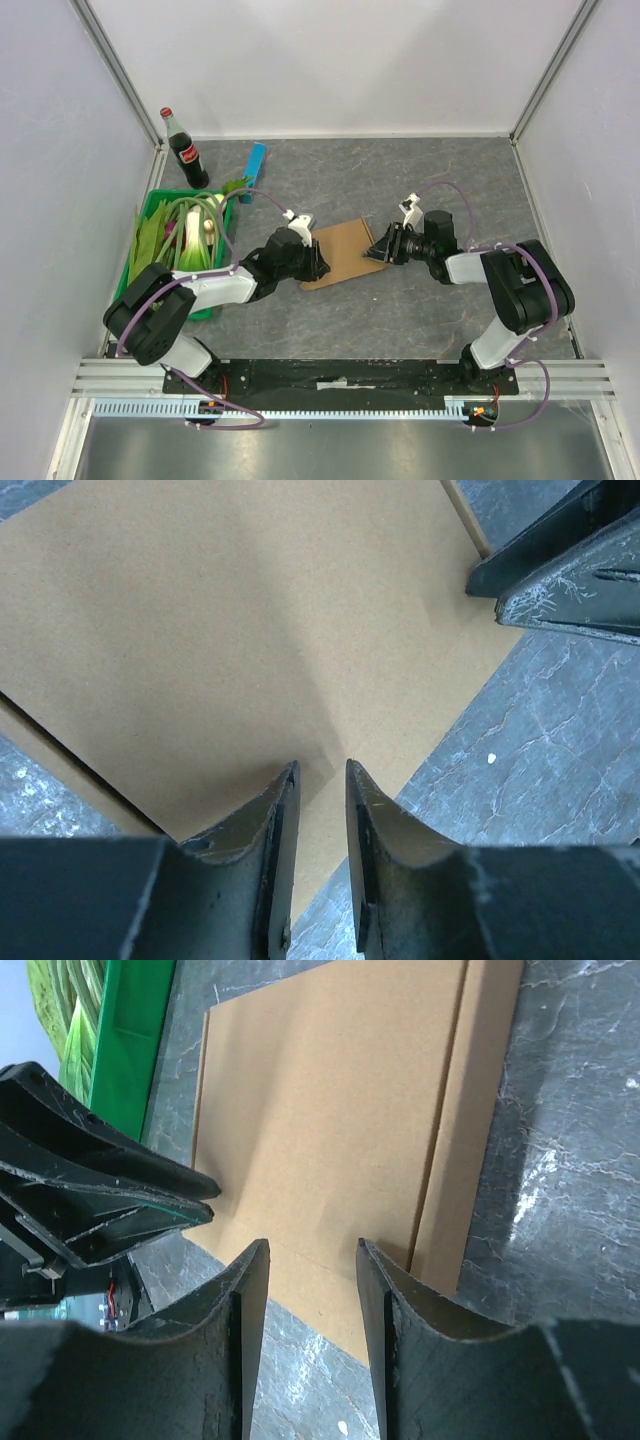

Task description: Fold the paper box

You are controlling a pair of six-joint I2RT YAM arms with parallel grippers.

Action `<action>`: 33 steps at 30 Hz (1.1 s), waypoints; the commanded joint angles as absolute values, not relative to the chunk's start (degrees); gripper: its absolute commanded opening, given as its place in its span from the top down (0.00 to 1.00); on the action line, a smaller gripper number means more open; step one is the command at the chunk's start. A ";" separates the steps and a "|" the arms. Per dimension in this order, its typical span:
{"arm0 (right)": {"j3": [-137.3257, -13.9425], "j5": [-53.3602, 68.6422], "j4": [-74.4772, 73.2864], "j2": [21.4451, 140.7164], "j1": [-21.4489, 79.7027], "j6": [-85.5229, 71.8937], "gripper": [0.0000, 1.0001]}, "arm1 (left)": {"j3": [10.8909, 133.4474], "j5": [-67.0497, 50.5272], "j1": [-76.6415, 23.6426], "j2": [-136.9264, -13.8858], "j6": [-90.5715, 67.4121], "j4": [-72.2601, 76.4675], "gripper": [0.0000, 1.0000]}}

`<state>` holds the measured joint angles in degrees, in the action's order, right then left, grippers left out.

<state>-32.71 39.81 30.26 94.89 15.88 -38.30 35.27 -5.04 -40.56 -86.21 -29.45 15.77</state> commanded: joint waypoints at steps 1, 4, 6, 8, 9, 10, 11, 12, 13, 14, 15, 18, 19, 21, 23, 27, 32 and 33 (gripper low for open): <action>-30.15 38.58 33.57 96.16 15.73 -38.76 0.51 | 35.95 -4.66 -39.90 -86.14 -25.84 12.05 0.67; -32.51 38.15 28.67 91.35 15.73 -37.36 0.50 | 36.65 -5.10 -39.73 -83.42 -25.49 11.43 0.61; -35.57 37.01 21.30 87.48 15.73 -35.60 0.49 | 37.87 -5.97 -39.29 -81.75 -25.58 10.20 0.54; -37.70 35.43 14.02 85.09 15.82 -32.44 0.47 | 38.76 -6.15 -38.94 -79.11 -25.58 8.54 0.48; -39.79 32.90 11.54 83.51 15.73 -31.30 0.44 | 39.63 -6.15 -38.76 -78.14 -25.58 7.92 0.46; -40.77 31.65 8.90 83.06 15.73 -28.85 0.43 | 39.90 -6.15 -38.32 -76.83 -25.66 7.13 0.44; -41.83 30.86 4.53 82.88 15.73 -27.78 0.42 | 40.16 -5.89 -38.15 -74.12 -25.93 5.81 0.41; -43.49 29.20 2.39 83.23 15.73 -26.56 0.42 | 40.34 -5.80 -37.88 -72.44 -26.01 4.76 0.39; -44.20 27.87 0.37 83.49 15.73 -24.89 0.42 | 40.34 -5.54 -37.45 -70.77 -26.10 3.88 0.36; -45.17 26.21 -3.82 83.84 15.73 -24.18 0.41 | 40.17 -3.88 -37.27 -67.45 -26.54 1.00 0.31; -45.35 24.10 -5.43 84.28 16.08 -23.47 0.42 | 39.91 -2.56 -37.09 -65.93 -26.98 -0.86 0.30; -46.31 17.08 -10.97 83.15 19.40 -19.08 0.40 | 37.97 -0.44 -36.30 -61.36 -27.86 -7.11 0.30; -46.75 12.09 -12.12 83.06 20.38 -17.85 0.39 | 37.45 -0.18 -36.21 -61.00 -27.86 -8.69 0.30; -48.25 11.86 -12.92 83.93 21.27 -17.05 0.36 | 36.57 2.28 -35.95 -61.69 -29.00 -12.20 0.30; -49.04 13.61 -11.43 85.77 21.27 -17.14 0.35 | 34.82 1.59 -34.99 -62.57 -31.81 -11.69 0.29; -50.18 15.46 -10.63 89.21 20.83 -17.23 0.33 | 30.68 -4.91 -31.74 -62.23 -36.64 -3.02 0.29; -48.34 5.87 -12.30 83.27 25.89 -15.13 0.29 | 27.78 -7.13 -31.20 -59.60 -39.55 -0.26 0.29; -48.34 2.41 -12.91 81.67 28.54 -12.16 0.28 | 27.60 -6.68 -31.11 -58.98 -39.64 -0.44 0.30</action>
